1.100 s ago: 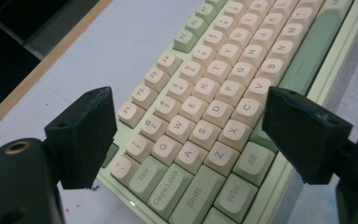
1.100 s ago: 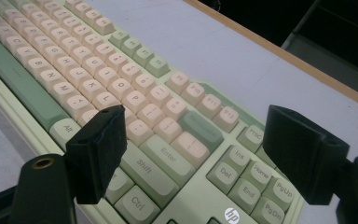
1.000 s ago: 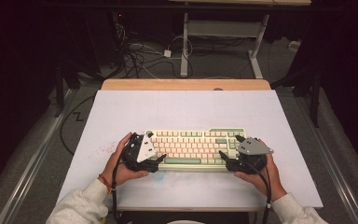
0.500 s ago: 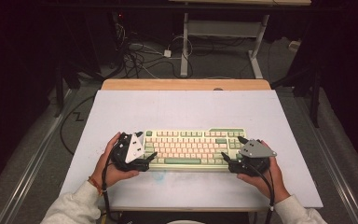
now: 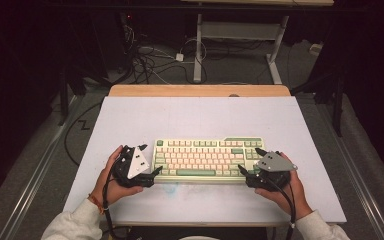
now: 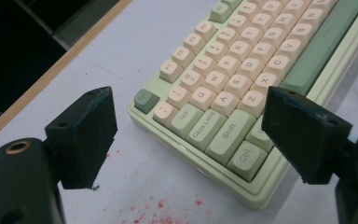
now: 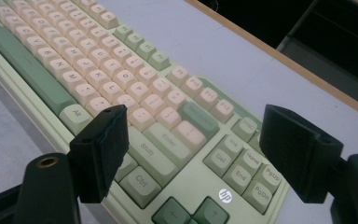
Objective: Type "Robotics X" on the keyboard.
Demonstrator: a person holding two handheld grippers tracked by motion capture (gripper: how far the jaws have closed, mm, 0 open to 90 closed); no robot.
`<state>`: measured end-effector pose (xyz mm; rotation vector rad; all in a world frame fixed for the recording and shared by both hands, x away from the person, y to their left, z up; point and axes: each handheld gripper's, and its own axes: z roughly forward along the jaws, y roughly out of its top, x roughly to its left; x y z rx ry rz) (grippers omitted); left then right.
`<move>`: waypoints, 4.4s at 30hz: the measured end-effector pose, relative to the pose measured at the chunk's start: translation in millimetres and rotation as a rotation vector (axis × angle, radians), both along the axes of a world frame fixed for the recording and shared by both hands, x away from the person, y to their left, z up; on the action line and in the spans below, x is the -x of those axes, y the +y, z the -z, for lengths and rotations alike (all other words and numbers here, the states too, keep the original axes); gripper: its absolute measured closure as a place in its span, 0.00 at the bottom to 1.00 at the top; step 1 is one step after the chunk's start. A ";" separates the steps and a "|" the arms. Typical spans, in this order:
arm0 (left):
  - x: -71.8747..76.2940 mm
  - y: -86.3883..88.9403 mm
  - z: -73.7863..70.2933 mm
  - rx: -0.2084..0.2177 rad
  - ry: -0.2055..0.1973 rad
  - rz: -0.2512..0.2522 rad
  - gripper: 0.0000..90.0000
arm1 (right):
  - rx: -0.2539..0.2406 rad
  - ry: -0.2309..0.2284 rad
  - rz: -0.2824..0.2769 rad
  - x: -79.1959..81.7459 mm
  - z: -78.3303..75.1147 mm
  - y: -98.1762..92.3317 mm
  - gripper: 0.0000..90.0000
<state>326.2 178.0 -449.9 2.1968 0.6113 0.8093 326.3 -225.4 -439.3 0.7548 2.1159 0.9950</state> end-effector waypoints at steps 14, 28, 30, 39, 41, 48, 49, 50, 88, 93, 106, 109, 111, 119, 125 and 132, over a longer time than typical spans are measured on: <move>8.5 12.5 9.9 -0.004 0.031 -0.019 0.20 | 0.010 0.007 0.003 5.1 2.8 -3.7 0.27; 17.8 27.5 16.1 0.012 0.055 -0.043 0.25 | 0.013 0.012 0.007 9.4 4.9 -6.9 0.28; 18.9 29.2 17.0 0.014 0.065 -0.046 0.26 | 0.010 0.011 0.005 10.4 4.9 -7.5 0.29; 24.1 35.5 21.5 0.016 0.084 -0.061 0.23 | -0.007 0.011 -0.020 16.0 3.3 -11.1 0.43; 25.1 35.9 22.4 0.014 0.086 -0.062 0.23 | -0.014 0.006 -0.023 17.2 2.6 -11.2 0.47; 28.0 38.5 23.4 0.016 0.095 -0.067 0.23 | -0.021 0.023 -0.039 16.7 1.9 -11.2 0.52; 28.3 38.8 23.8 0.016 0.094 -0.070 0.23 | -0.022 0.024 -0.039 16.6 1.9 -11.2 0.52; 28.7 39.4 24.1 0.019 0.097 -0.071 0.23 | -0.020 0.021 -0.036 16.6 2.0 -11.3 0.52; 33.8 52.2 30.7 -0.004 0.099 -0.103 0.19 | -0.009 -0.015 0.111 24.1 17.5 -57.8 0.25; 34.2 51.5 31.8 -0.014 0.094 -0.105 0.19 | -0.025 -0.008 0.143 27.9 20.5 -66.6 0.24; 34.2 53.1 33.8 -0.004 0.111 -0.112 0.19 | -0.009 0.000 0.172 35.5 27.5 -73.8 0.22; 34.0 52.3 33.5 -0.005 0.107 -0.109 0.19 | -0.008 -0.002 0.174 36.4 27.8 -73.9 0.22; 33.3 51.8 33.6 -0.004 0.111 -0.107 0.19 | -0.005 0.001 0.175 36.7 28.5 -73.8 0.22; 33.9 50.7 33.2 -0.011 0.104 -0.107 0.19 | -0.004 -0.003 0.167 37.9 28.3 -73.9 0.22; 34.9 50.4 32.4 -0.007 0.099 -0.104 0.19 | 0.008 0.000 0.158 38.5 29.5 -72.3 0.22; 37.9 52.5 32.3 -0.006 0.095 -0.096 0.19 | 0.012 -0.003 0.160 41.7 27.6 -68.4 0.22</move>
